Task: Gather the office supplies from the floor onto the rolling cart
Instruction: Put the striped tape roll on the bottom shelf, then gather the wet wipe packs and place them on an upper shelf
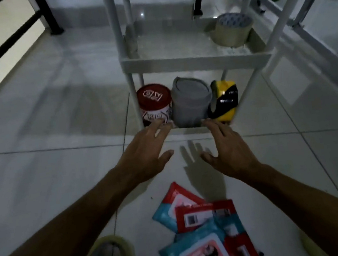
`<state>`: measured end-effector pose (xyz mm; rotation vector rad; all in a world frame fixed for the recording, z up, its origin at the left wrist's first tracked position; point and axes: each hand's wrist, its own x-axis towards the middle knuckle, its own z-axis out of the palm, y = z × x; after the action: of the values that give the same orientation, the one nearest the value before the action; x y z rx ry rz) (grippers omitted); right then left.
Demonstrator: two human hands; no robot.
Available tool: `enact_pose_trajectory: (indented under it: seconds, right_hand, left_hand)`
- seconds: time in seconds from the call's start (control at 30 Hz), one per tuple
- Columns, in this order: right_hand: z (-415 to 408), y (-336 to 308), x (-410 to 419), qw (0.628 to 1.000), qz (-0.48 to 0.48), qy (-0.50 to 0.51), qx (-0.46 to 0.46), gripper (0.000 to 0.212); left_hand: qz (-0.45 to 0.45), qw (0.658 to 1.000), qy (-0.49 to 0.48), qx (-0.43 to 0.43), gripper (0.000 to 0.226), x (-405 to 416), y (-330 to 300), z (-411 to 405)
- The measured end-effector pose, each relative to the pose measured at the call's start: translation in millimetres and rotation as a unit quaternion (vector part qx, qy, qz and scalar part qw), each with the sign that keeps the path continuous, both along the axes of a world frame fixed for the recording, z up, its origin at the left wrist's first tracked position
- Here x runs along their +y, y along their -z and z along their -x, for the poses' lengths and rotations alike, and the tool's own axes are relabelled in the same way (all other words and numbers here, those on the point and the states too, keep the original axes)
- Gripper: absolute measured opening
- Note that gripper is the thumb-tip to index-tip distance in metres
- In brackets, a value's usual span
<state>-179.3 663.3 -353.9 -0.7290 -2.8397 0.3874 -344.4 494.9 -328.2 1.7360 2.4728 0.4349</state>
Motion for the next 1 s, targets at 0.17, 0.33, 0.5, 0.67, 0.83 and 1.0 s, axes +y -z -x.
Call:
enact_pose_trajectory:
  seconds: [0.17,0.33,0.5,0.67,0.83,1.0]
  right_hand:
    - [-34.2,11.1,-45.1,0.995,0.054,-0.035,-0.08,0.095]
    - [-69.7,12.1,-82.5,0.98,0.123,-0.023,-0.154,0.099]
    - [-100.2,11.5,-110.2,0.968,0.145,-0.034,-0.201,0.108]
    - [-122.9,12.9,-128.8,0.959,0.11,-0.032,-0.261,0.127]
    - [-135.3,24.6,-138.6,0.952,0.128,0.051,-0.273,0.141]
    - [-142.7,28.2,-139.6,0.956,0.139,0.046,-0.254,0.134]
  left_hand:
    - [0.036,0.999,0.029,-0.009,0.075,-52.4,-4.5,-14.5]
    - [0.111,0.993,0.035,-0.008,0.077,-88.0,-8.9,-43.9]
    - [0.156,0.986,0.061,-0.021,0.081,-115.5,-10.0,-72.4]
    - [0.18,0.982,0.057,-0.018,0.106,-134.4,18.7,-114.7]
    - [0.196,0.977,0.025,-0.079,0.123,-141.3,45.5,-152.7]
    - [0.178,0.983,0.05,-0.016,0.123,-135.2,78.1,-165.2]
